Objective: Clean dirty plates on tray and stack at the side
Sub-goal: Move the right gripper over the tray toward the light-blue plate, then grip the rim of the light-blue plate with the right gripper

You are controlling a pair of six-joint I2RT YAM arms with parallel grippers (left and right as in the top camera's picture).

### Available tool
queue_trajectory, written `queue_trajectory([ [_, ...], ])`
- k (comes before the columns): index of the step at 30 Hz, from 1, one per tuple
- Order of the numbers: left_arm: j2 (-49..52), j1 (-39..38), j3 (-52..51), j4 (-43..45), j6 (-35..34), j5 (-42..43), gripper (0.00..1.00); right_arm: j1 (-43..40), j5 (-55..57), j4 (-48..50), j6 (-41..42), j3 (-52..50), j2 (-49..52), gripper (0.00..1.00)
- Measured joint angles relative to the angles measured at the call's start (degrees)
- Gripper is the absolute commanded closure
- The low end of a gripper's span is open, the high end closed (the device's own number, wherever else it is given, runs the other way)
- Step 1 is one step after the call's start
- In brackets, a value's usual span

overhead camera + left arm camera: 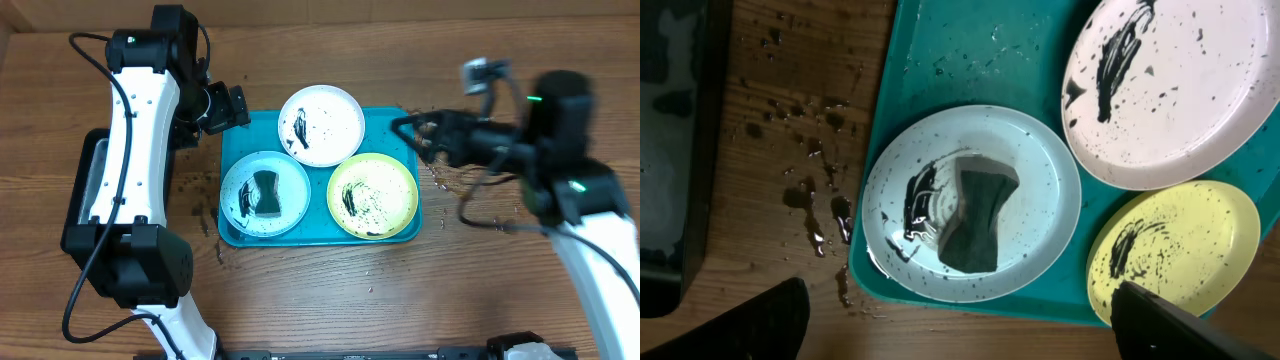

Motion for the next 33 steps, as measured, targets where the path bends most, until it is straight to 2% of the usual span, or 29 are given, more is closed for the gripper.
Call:
queue_trajectory([
  [7, 0.00, 0.00, 0.00, 0.02, 0.13, 0.00, 0.01, 13.27, 14.71, -10.25, 3.32, 4.00, 21.31, 0.27],
  [8, 0.00, 0.00, 0.00, 0.00, 0.13, 0.00, 0.01, 14.19, 16.04, -12.39, 3.39, 5.73, 24.20, 0.25],
  [10, 0.00, 0.00, 0.00, 0.02, 0.13, -0.02, 0.01, 15.63, 19.21, -18.86, 3.37, 11.91, 30.40, 0.12],
  [12, 0.00, 0.00, 0.00, -0.02, 0.13, 0.02, 0.01, 16.65, 21.99, -20.87, 3.56, 17.62, 34.77, 0.02],
  [15, 0.00, 0.00, 0.00, -0.04, 0.13, 0.00, 0.01, 17.88, 24.44, -15.45, 3.41, 21.68, 37.33, 0.00],
  [17, 0.00, 0.00, 0.00, -0.17, 0.13, 0.00, 0.01, 18.49, 25.57, -11.76, 3.30, 22.49, 37.44, 0.09],
  [19, 0.00, 0.00, 0.00, -0.33, 0.13, 0.00, 0.02, 19.06, 26.60, -10.21, 3.37, 22.71, 37.44, 0.28],
  [21, 0.00, 0.00, 0.00, -0.46, 0.13, 0.00, 0.02, 19.58, 27.58, -10.32, 3.34, 22.71, 37.44, 0.38],
  [33, 0.00, 0.00, 0.00, -0.37, 0.15, 0.00, 0.04, 24.46, 30.16, -7.91, 3.91, 20.22, 40.70, 0.50],
])
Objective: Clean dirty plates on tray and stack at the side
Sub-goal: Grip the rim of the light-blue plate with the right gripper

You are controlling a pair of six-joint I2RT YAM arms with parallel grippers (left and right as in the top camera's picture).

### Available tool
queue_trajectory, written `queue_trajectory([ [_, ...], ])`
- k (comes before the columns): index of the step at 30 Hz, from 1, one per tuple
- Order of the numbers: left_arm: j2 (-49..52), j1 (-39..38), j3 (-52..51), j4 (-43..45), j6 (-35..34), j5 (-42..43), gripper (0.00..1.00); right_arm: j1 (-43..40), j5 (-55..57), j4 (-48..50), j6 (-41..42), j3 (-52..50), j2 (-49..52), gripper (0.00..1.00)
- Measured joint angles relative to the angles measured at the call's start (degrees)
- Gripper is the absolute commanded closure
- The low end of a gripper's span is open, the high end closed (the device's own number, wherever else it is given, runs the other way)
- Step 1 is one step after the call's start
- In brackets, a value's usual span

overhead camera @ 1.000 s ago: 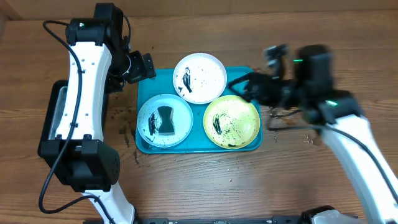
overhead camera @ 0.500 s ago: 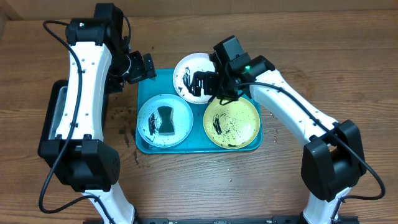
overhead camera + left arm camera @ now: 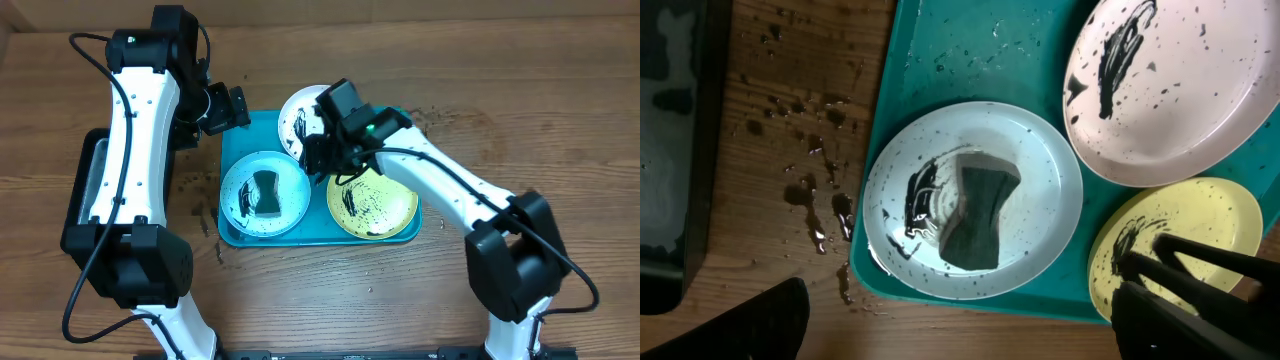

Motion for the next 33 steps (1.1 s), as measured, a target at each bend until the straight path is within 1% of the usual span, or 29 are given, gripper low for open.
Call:
queue_trajectory([
  [9, 0.00, 0.00, 0.00, 0.00, 0.00, 0.00, 0.03, 0.24, 1.18, 0.50, 0.98, -0.22, 5.11, 0.55],
  [16, 0.00, 0.00, 0.00, 0.00, 0.00, 0.00, 0.03, 1.53, 1.22, 0.55, 1.86, -0.22, 5.20, 0.55],
  [19, 0.00, 0.00, 0.00, 0.00, 0.00, 0.00, 0.04, 3.08, 2.91, -0.57, 3.21, -0.22, 5.20, 0.56],
  [24, 0.00, 0.00, 0.00, -0.02, 0.00, 0.00, 0.04, 3.69, 5.22, -1.57, 4.74, -0.22, 5.20, 0.60],
  [33, 0.00, 0.00, 0.00, -0.02, 0.20, 0.00, 0.04, 3.65, 5.88, 1.18, 6.12, -3.15, 5.20, 0.61],
])
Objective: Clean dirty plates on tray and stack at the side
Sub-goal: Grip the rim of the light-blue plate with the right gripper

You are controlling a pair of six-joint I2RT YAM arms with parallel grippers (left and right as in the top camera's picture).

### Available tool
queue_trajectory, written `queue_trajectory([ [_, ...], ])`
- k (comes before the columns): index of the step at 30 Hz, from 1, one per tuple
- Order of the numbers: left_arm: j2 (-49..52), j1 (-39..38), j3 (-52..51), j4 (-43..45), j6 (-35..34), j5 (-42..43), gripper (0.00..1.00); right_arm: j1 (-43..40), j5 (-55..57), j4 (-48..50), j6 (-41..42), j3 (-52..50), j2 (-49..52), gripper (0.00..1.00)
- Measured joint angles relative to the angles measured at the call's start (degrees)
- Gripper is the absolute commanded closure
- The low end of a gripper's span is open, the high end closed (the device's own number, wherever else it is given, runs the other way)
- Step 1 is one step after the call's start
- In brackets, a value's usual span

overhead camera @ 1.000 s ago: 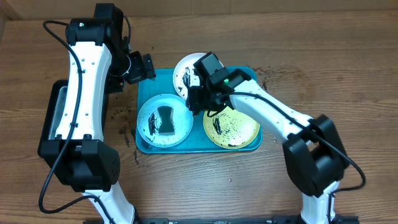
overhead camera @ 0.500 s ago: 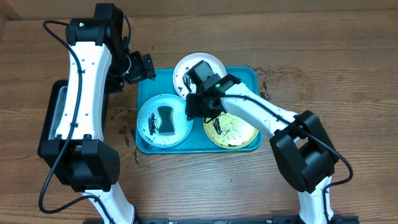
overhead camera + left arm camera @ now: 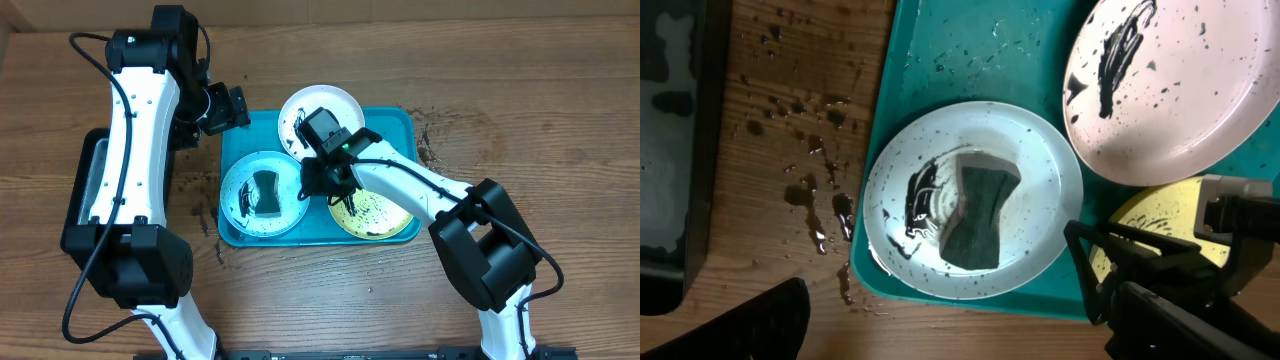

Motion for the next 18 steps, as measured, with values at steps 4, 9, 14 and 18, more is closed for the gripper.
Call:
queue_trajectory([
  [4, 0.00, 0.00, 0.00, -0.02, 0.00, 0.00, 0.04, 0.26, 0.04, 0.46, 0.39, -0.57, 0.00, 0.62],
  [9, 0.00, 0.00, 0.00, -0.11, 0.00, 0.00, 0.05, 1.44, 0.26, 1.27, 0.70, -0.59, 0.00, 0.67],
  [14, 0.00, 0.00, 0.00, -0.76, 0.31, 0.00, 0.11, 2.95, 0.96, 1.73, 1.33, -0.59, 0.39, 0.74],
  [18, 0.00, 0.00, 0.00, -1.55, 1.22, 0.00, 0.22, 2.99, 1.31, 1.66, 1.62, -0.63, 1.07, 0.83],
])
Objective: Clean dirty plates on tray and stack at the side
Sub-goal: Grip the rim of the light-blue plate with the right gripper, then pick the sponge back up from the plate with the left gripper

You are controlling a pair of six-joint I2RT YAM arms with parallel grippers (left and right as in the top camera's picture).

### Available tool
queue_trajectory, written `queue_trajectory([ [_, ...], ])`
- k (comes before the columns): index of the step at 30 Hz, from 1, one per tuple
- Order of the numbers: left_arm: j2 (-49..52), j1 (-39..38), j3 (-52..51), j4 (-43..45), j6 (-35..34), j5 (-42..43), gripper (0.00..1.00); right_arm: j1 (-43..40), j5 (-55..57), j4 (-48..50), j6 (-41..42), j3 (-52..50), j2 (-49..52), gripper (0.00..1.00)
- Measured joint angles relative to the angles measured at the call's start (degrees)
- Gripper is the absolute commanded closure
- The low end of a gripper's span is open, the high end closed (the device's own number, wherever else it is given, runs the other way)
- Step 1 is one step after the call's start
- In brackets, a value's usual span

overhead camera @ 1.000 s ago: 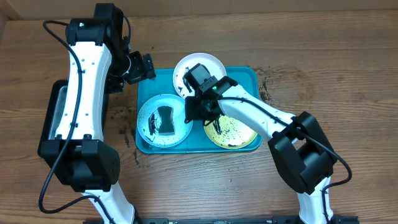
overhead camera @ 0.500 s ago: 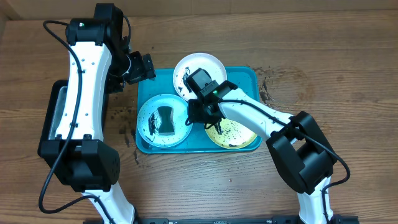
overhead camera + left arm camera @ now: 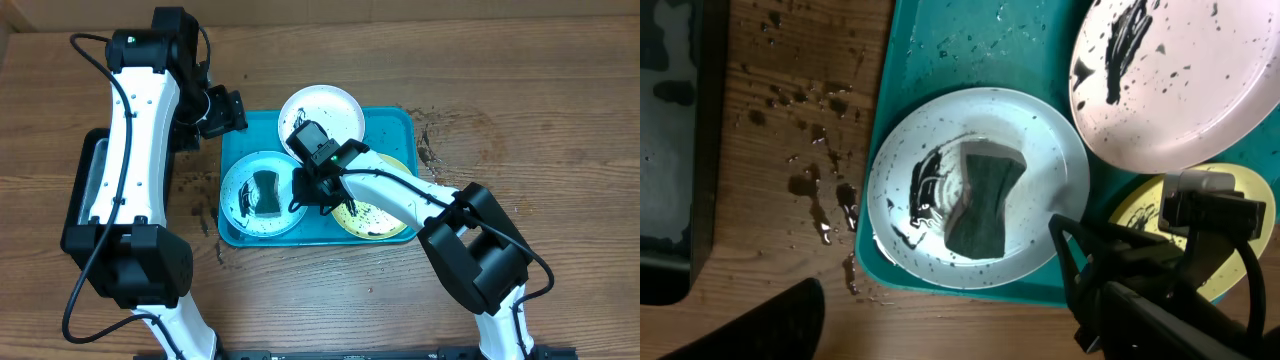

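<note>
A teal tray holds three spattered plates: a pale blue one at the left, a white one at the back and a yellow one at the right. A dark sponge lies on the blue plate. My right gripper hangs open over that plate's right rim, just right of the sponge, holding nothing. My left gripper stays open above the tray's back left corner, its fingers framing the blue plate from high up.
A black bin stands left of the tray by the left arm's base. Water drops and dark crumbs spot the wood between bin and tray. More specks lie right of the tray.
My right gripper has moved a little left, from the gap between the blue and yellow plates to the blue plate's right rim. The left wrist view has shifted slightly. The sponge and plates lie as before.
First my right arm was off to the right of the tray, blurred. Then its gripper was over the tray between the white and yellow plates, later beside the blue plate, and now at that plate's rim near the sponge. The left arm has barely moved.
</note>
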Motion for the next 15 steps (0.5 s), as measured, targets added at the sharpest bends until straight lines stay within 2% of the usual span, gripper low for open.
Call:
queue_trajectory([
  [1, 0.00, 0.00, 0.00, 0.00, 0.22, 0.00, 0.27, -0.02, 0.02, 0.00, 0.20, -0.02, 0.13, 0.84],
  [2, 0.00, 0.00, -0.02, 0.00, 0.42, 0.02, 0.39, -0.07, 0.09, 0.04, 0.48, -0.02, 0.22, 0.84],
  [3, 0.00, 0.00, -0.04, 0.02, 0.55, 0.02, 0.47, -0.07, 0.20, 0.07, 0.52, -0.02, 0.28, 0.84],
  [5, 0.00, 0.00, -0.55, 0.02, 0.79, 0.07, 0.54, -0.07, 0.26, 0.17, 0.55, -0.02, 0.31, 0.85],
  [7, 0.00, 0.00, -1.84, 0.20, 1.14, 0.09, 0.57, -0.11, 0.31, 0.50, 0.46, -0.02, 0.31, 0.89],
  [9, 0.00, 0.00, -4.63, 1.16, 1.22, 0.22, 0.67, -0.13, 0.46, 0.70, 0.09, -0.02, 0.31, 0.95],
  [12, 0.00, 0.00, -9.03, 3.32, 1.90, 1.70, 0.67, -0.46, 0.76, 0.68, -0.11, -0.07, 0.33, 0.96],
  [15, 0.00, 0.00, -14.27, 7.34, 3.89, 5.62, 0.58, -0.66, 0.63, 0.68, -0.26, -0.07, 0.33, 0.96],
])
